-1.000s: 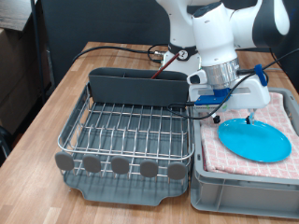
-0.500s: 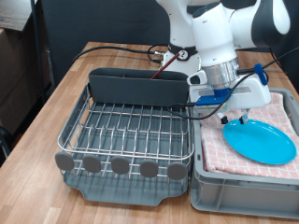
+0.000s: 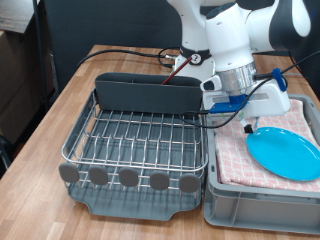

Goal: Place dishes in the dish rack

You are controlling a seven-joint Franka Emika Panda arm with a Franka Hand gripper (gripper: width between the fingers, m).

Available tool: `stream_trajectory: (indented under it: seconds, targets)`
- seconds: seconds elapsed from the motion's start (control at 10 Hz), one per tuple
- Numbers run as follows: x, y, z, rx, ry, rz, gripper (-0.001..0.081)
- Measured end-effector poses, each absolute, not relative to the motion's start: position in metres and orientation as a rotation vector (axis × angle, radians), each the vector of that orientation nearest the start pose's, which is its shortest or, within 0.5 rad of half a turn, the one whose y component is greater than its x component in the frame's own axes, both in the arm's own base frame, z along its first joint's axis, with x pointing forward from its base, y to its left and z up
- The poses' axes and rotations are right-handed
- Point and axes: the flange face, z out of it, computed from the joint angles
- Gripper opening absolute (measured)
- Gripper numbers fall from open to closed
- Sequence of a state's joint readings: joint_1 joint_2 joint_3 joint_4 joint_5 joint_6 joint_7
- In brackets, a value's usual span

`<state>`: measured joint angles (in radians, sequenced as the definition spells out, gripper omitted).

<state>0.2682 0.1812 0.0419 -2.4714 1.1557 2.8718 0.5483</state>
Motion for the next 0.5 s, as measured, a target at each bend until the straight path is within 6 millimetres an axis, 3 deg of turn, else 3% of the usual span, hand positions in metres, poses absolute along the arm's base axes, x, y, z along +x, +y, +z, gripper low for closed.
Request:
stream_trajectory:
  seconds: [0.5]
  targets:
    - [0.4651, 0.0940, 0.2271, -2.131, 1.683, 0.014, 0.0016]
